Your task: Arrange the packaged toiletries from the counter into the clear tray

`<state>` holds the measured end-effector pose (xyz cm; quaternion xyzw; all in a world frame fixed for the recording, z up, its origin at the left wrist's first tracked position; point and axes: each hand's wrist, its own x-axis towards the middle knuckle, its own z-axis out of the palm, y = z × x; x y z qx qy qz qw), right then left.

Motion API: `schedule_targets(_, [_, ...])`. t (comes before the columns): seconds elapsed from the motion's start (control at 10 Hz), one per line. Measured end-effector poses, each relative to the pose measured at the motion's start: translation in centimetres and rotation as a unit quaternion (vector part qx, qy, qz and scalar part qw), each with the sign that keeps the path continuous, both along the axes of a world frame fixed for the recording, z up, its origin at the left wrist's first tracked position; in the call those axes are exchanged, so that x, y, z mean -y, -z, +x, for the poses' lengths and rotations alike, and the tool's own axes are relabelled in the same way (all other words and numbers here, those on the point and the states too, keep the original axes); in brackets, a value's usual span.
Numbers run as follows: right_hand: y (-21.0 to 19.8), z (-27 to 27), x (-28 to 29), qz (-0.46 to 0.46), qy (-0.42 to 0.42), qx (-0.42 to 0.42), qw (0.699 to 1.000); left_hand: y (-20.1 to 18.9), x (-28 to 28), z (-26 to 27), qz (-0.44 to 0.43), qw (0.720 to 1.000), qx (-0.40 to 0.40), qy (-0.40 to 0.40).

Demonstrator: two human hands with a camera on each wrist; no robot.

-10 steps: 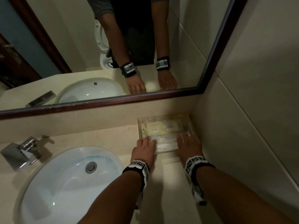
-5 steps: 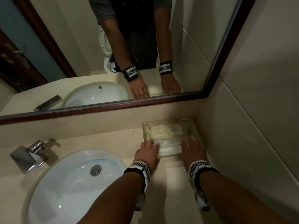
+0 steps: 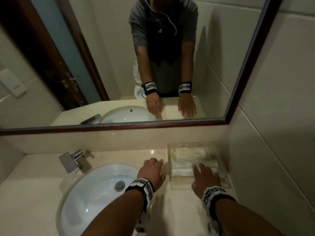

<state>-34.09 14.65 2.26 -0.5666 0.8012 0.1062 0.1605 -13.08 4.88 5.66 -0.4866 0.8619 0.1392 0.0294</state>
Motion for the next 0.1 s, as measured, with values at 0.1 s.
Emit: schedule_targets(0.1, [-1.34, 1.00, -0.63, -0.024, -0.025, 0.003, 0.999, -1.66, -1.14, 1.60, -0.020, 1.000, -0.005, -0.013])
